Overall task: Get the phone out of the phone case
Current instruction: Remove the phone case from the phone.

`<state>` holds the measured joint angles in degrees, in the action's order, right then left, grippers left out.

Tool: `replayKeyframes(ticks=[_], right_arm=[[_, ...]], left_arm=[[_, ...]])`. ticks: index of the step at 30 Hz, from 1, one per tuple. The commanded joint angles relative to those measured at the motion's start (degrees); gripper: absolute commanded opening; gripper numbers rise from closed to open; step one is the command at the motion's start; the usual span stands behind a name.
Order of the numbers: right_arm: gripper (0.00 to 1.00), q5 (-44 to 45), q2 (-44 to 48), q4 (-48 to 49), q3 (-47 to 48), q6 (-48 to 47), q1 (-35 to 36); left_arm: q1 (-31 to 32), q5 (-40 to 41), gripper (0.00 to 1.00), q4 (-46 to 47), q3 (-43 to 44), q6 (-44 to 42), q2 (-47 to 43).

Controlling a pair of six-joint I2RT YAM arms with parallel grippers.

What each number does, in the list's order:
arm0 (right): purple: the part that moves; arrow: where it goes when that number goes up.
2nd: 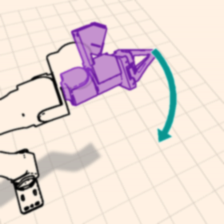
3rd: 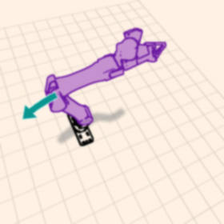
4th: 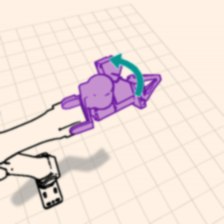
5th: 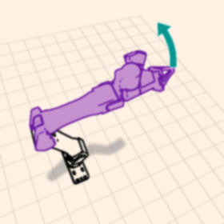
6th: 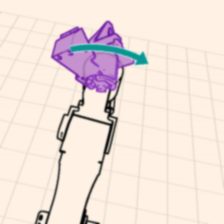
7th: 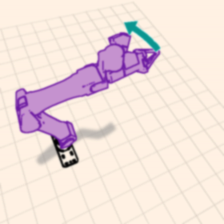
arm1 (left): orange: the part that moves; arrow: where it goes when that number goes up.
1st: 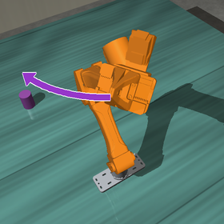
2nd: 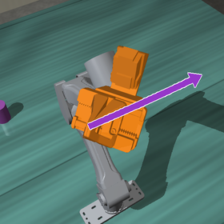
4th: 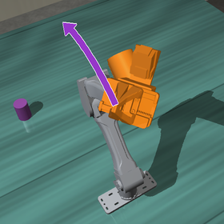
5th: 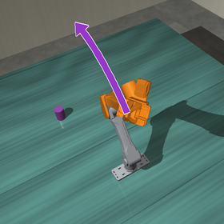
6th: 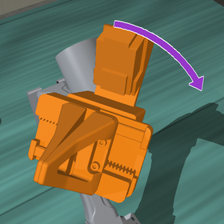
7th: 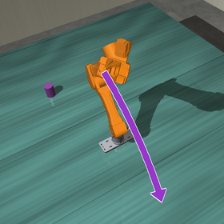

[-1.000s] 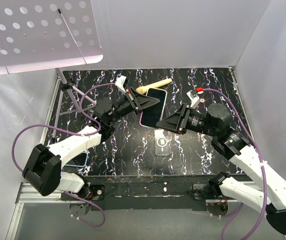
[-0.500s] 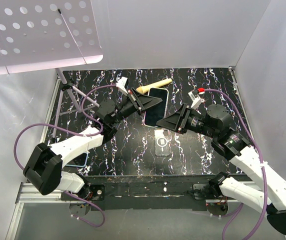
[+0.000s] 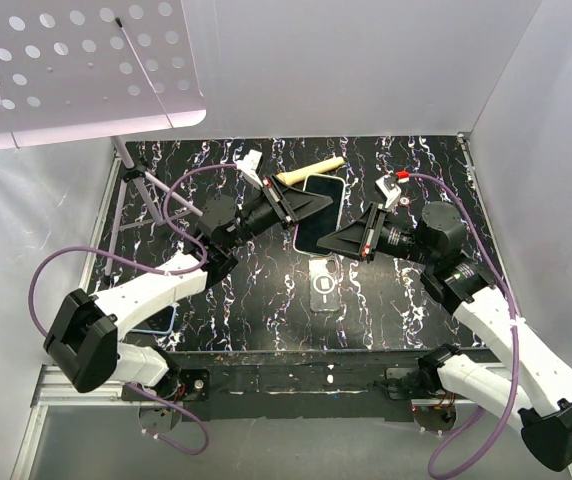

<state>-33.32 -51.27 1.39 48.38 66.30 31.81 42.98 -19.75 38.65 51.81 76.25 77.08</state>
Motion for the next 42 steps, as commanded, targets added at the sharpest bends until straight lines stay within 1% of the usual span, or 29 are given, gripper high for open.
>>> replayKeyframes(ticks=[1,2,3,4,6,9,10,11,14,15,17,20,23,24,27,29,30,32,35,38,39,40,42], right_arm=[[0.01,0.99,-2.26,13.63,-2.32,5.5,-3.59],[0.01,-0.07,-1.82,13.73,-2.33,5.59,-4.3],[0.01,-0.77,-0.95,13.64,-2.5,5.59,-5.09],[0.01,-1.3,0.02,13.29,-2.68,5.59,-5.88],[0.01,-2.97,2.21,12.16,-2.85,5.5,-8.42],[0.01,-5.69,3.89,10.3,-2.76,4.8,-10.8],[0.01,-6.92,3.98,10.48,-3.03,4.8,-11.33],[0.01,-7.98,3.98,11.09,-3.2,4.89,-11.6],[0.01,-9.83,4.5,12.93,-3.99,5.77,-11.86],[0.01,-10.53,4.77,13.2,-4.08,5.77,-11.86],[0.01,-11.67,5.47,13.2,-4.08,5.42,-11.86],[0.01,-12.73,6.7,11.89,-4.0,4.1,-11.86],[0.01,-13.08,7.67,10.3,-3.99,2.69,-11.86],[0.01,-13.17,7.85,10.39,-4.17,2.69,-11.77],[0.01,-13.09,8.46,10.91,-4.44,3.13,-11.86],[0.01,-12.91,9.08,10.65,-4.35,3.13,-11.86],[0.01,-12.74,9.34,10.48,-4.17,3.04,-11.86],[0.01,-12.73,9.43,10.13,-3.82,2.78,-11.86],[0.01,-13.09,9.25,10.21,-3.82,2.87,-11.86],[0.01,-13.26,9.25,10.56,-4.17,2.87,-11.86],[0.01,-13.44,9.25,10.65,-4.17,2.95,-11.86],[0.01,-13.44,9.34,10.74,-4.26,3.04,-11.86],[0.01,-13.44,9.43,10.65,-4.26,3.13,-11.86]], left_arm=[[6.24,-12.07,0.33,-6.99,2.07,-7.85,-5.97],[6.15,-11.81,0.48,-8.32,1.46,-9.44,-6.76],[6.06,-11.37,0.57,-10.59,1.1,-11.63,-7.55],[5.89,-11.19,0.63,-13.92,1.1,-14.0,-8.51],[5.54,-11.19,0.67,-18.24,1.19,-17.35,-9.84],[5.1,-12.5,0.68,-22.64,1.8,-21.39,-11.33],[5.09,-13.2,0.66,-23.7,2.15,-22.45,-11.42],[5.09,-14.34,0.63,-24.5,2.59,-23.24,-11.34],[4.57,-17.94,0.44,-23.98,2.94,-24.04,-10.81],[4.31,-18.74,0.42,-23.19,3.03,-24.04,-10.55],[3.6,-20.06,0.42,-22.66,3.55,-24.04,-10.2],[2.2,-23.22,0.48,-21.69,4.79,-23.34,-9.06],[0.7,-25.33,0.5,-20.64,5.32,-21.59,-8.17],[0.53,-25.69,0.48,-20.46,5.4,-21.23,-7.91],[-0.09,-25.69,0.39,-23.0,5.76,-21.67,-7.3],[-0.44,-24.47,0.38,-26.42,5.93,-22.54,-7.38],[-0.62,-23.68,0.39,-27.57,6.02,-22.89,-7.64],[-0.79,-21.66,0.47,-28.46,5.5,-22.9,-8.43],[-0.88,-19.98,0.54,-27.05,4.88,-21.94,-9.4],[-0.88,-20.15,0.54,-26.18,5.67,-21.23,-8.61],[-0.88,-20.42,0.5,-25.39,5.84,-20.62,-8.26],[-0.8,-20.85,0.43,-24.6,6.11,-20.35,-7.74],[-0.88,-22.26,0.33,-23.19,6.63,-20.0,-6.86]])
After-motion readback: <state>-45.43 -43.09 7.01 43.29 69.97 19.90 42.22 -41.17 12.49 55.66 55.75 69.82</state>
